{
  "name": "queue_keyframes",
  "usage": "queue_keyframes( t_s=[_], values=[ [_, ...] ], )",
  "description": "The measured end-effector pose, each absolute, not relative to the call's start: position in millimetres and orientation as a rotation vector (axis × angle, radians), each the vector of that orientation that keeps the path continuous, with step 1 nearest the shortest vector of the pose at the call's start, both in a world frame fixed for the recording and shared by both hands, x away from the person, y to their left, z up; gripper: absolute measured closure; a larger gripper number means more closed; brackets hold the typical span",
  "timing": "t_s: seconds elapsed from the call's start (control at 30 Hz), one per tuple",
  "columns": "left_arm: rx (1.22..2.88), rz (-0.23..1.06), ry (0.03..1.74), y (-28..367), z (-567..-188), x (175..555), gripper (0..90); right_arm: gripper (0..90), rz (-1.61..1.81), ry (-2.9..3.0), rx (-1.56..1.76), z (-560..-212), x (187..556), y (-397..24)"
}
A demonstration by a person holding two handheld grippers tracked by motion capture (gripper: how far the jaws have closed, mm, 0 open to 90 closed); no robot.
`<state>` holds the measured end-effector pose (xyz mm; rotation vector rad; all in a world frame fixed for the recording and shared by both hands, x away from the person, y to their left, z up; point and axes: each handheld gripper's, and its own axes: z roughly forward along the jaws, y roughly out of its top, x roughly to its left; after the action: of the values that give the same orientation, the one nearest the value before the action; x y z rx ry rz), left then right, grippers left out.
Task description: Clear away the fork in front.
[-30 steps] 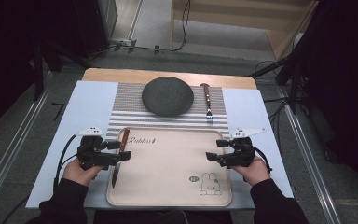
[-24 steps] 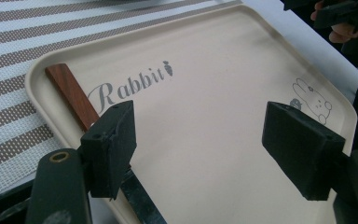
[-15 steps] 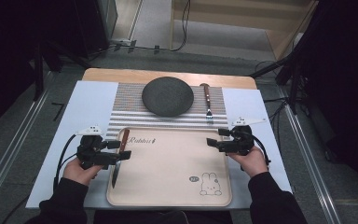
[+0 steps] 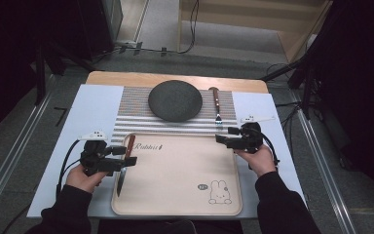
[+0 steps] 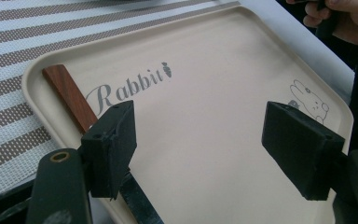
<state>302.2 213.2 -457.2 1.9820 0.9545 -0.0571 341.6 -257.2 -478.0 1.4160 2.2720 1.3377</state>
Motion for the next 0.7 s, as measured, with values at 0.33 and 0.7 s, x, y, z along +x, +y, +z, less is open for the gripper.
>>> queue_keyframes(
  t_s=[0.33,0.7],
  values=[
    [1.974,-0.051,0.956,214.3,-456.8,302.9,26.7,22.7,1.320,2.236,1.417,-478.9,365.3,-255.2],
    [1.986,-0.058,0.956,213.2,-458.7,303.7,26.7,24.3,1.304,2.198,1.479,-478.8,380.0,-257.8]
  ],
)
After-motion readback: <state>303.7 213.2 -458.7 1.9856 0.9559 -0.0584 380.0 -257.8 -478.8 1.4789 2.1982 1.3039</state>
